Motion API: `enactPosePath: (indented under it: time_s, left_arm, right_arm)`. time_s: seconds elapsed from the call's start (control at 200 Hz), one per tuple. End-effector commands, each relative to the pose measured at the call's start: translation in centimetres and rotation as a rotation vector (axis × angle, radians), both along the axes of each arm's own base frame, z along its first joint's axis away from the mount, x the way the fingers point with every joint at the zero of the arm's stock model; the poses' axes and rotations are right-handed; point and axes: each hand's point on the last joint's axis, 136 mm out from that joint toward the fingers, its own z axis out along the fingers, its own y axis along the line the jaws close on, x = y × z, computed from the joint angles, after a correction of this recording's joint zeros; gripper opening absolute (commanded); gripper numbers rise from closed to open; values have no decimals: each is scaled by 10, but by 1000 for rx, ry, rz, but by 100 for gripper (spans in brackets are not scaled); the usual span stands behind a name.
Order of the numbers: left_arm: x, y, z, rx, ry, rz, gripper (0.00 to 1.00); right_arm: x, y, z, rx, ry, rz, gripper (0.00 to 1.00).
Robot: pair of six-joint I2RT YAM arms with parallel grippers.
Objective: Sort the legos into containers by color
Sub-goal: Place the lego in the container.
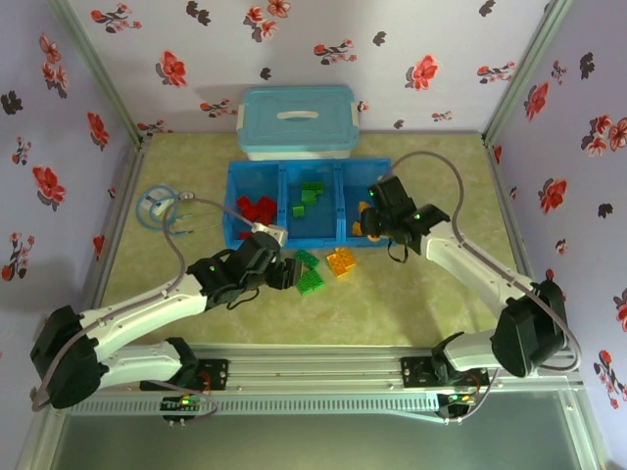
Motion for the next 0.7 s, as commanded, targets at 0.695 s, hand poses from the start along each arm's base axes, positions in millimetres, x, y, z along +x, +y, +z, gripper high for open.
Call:
enactPosePath:
  time_s: [0.695]
  left_arm:
    - [-6, 10, -11, 27, 3, 53, 70]
  right_arm:
    - [6, 28, -6, 75, 17, 121, 70]
